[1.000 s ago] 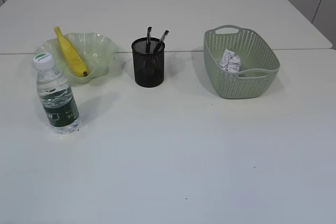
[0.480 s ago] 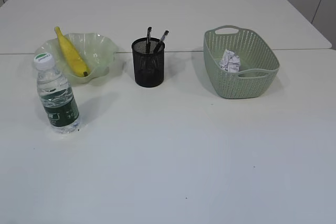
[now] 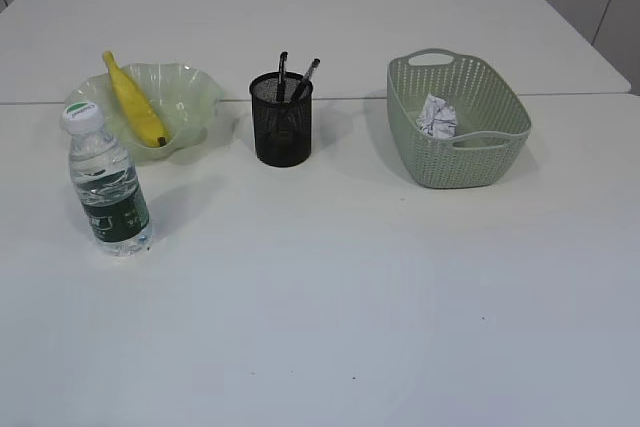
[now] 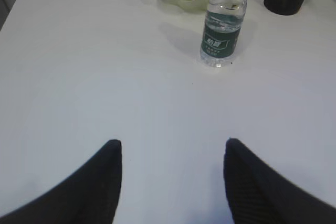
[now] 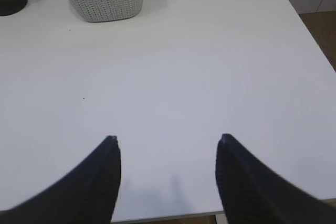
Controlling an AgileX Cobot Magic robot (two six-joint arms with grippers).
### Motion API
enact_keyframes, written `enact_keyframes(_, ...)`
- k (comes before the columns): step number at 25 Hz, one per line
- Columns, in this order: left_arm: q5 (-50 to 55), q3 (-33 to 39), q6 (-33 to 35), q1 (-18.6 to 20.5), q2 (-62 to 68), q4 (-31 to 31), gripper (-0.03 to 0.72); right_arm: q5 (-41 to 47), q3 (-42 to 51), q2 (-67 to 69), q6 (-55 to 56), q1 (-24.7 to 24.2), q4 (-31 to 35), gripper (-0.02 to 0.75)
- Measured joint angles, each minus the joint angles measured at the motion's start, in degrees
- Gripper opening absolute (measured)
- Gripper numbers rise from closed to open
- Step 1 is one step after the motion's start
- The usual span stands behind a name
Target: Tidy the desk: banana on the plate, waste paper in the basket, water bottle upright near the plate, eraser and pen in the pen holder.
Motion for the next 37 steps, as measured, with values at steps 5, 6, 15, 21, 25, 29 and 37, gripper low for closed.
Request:
enact_keyframes(5, 0.0, 0.0, 0.0, 0.1, 0.0, 0.0, 0.421, 0.0, 0.0, 0.0, 0.0, 0.0, 0.0, 0.428)
enact_keyframes(6, 0.0, 0.0, 0.0, 0.1, 0.0, 0.0, 0.417, 0.0, 0.0, 0.0, 0.0, 0.0, 0.0, 0.428)
enact_keyframes(15, 0.0, 0.0, 0.1, 0.2, 0.0, 0.0, 0.386, -0.1, 0.0, 0.0, -4.6, 0.0, 2.4, 0.428)
enact_keyframes(21, 0.0, 0.0, 0.2, 0.2, 0.0, 0.0, 0.38, -0.2, 0.0, 0.0, -7.8, 0.0, 4.6, 0.428)
enact_keyframes(25, 0.0, 0.0, 0.3, 0.2, 0.0, 0.0, 0.38, -0.3, 0.3, 0.0, -7.9, 0.0, 4.6, 0.428)
enact_keyframes(29, 0.0, 0.0, 0.3, 0.2, 0.0, 0.0, 0.372, -0.3, 0.3, 0.0, -8.1, 0.0, 4.6, 0.428)
enact_keyframes(37, 0.0, 0.0, 0.5, 0.2, 0.0, 0.0, 0.37, -0.3, 0.3, 0.0, -8.1, 0.0, 4.6, 0.428)
